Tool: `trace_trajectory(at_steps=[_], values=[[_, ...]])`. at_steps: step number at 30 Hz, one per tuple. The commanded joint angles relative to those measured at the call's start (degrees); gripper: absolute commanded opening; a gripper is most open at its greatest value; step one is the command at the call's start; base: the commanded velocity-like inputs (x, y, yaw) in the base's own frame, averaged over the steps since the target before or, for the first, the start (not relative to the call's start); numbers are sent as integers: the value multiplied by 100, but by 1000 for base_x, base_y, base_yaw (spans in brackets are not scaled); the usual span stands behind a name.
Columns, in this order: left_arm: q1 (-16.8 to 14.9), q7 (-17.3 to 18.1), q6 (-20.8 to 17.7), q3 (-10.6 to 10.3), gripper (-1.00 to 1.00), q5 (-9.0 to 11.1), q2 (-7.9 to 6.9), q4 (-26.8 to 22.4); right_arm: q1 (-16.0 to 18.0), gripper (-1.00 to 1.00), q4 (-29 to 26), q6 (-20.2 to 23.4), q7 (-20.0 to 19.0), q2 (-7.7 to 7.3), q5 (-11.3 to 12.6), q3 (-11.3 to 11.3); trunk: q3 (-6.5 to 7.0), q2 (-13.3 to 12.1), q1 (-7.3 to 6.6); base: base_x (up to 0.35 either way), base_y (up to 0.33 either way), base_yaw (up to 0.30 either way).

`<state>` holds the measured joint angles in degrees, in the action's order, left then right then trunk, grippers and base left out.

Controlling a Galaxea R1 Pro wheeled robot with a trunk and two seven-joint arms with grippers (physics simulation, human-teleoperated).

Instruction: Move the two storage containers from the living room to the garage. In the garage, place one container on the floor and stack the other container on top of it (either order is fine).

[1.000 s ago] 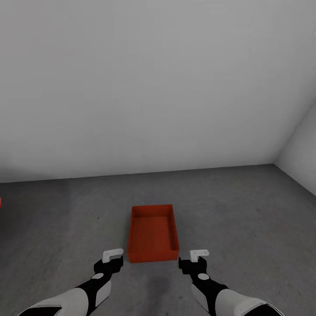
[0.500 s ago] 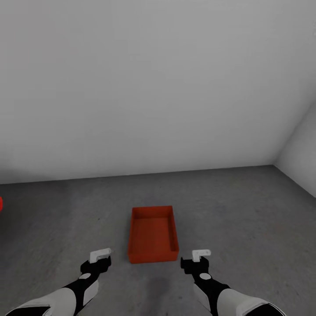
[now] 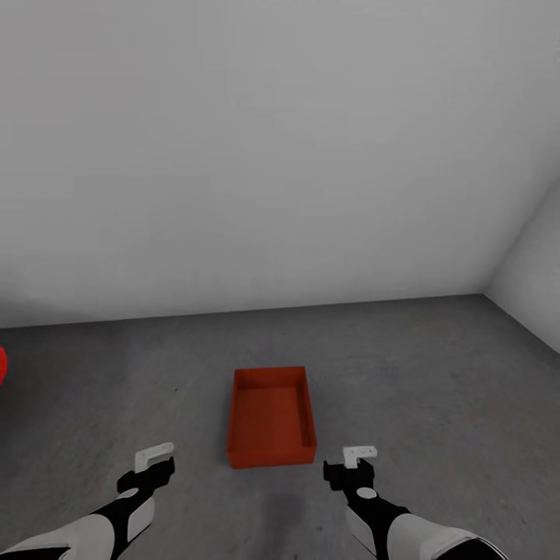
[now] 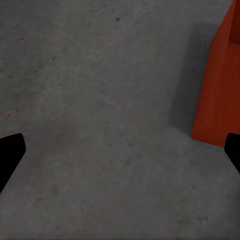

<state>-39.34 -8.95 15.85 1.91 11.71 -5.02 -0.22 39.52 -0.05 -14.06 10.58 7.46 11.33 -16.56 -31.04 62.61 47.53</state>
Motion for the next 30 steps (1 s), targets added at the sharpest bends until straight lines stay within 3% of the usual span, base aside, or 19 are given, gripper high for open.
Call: trace_trajectory(at_steps=[1,5,11,15,30], values=[[-1,-1,18,15,100,14,-3,5,4,100,22,-19,12,2,54,-49,13,-38,-22,0,0,0],[78,-2,1,19,100,27,-31,11,3,100,106,-12,10,-6,54,-49,85,-199,-110,0,0,0],[540,6,5,15,100,34,-37,13,-13,100,157,5,-2,-15,46,-56,193,-439,-242,0,0,0],[677,14,-7,16,100,40,-37,14,-21,100,162,49,-3,-14,45,-58,265,-600,-330,0,0,0],[769,16,-20,13,100,41,-34,14,-23,100,154,61,-3,-8,36,-58,534,-1201,-659,0,0,0]])
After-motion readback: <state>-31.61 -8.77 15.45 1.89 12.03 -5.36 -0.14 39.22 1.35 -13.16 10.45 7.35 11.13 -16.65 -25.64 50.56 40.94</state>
